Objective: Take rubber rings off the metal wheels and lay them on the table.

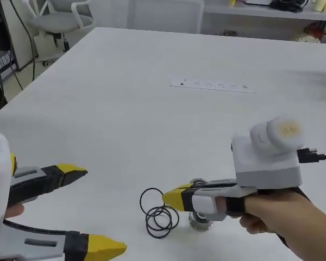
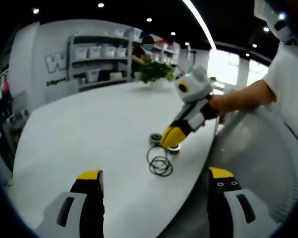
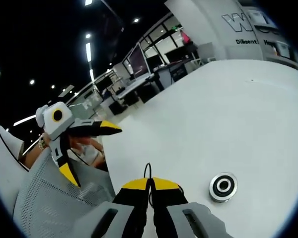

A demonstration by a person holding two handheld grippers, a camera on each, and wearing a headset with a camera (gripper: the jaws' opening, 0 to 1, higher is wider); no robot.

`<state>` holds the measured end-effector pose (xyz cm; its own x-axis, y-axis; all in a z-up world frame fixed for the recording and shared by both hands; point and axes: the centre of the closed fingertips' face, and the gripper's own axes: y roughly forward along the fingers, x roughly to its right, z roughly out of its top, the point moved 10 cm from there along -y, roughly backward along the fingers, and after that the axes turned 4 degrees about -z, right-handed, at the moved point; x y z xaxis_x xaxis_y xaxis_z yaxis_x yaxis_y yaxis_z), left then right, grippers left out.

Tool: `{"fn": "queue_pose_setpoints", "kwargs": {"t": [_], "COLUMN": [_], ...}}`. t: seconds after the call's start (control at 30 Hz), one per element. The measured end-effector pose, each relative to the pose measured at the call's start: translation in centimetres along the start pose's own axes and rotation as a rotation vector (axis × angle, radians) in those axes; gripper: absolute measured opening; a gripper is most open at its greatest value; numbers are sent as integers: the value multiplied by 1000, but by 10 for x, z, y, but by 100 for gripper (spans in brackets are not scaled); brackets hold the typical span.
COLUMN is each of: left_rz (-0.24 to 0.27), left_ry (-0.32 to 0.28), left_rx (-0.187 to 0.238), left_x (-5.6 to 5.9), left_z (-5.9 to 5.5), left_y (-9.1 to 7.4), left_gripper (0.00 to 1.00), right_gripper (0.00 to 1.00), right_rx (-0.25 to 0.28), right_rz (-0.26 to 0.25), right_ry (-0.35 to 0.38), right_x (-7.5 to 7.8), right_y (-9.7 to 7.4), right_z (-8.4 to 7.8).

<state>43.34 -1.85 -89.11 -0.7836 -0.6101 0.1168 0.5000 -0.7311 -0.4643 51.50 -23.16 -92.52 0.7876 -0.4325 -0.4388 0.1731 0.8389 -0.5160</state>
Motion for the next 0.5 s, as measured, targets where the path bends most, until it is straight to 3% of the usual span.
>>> {"fn": "queue_pose_setpoints", "kwargs": {"t": [0.5], "left_rz": [-16], "left_ry": [-8], "left_rx": [-29], "left_x": [2], "left_z": [-5], "left_y": [3], "left_gripper": [84], "right_gripper": [0], "right_rx": [-83], "right_rz": [-15], "right_ry": [-100], "right_x": [-3], "right_y": [14], "right_z": [-14]}}
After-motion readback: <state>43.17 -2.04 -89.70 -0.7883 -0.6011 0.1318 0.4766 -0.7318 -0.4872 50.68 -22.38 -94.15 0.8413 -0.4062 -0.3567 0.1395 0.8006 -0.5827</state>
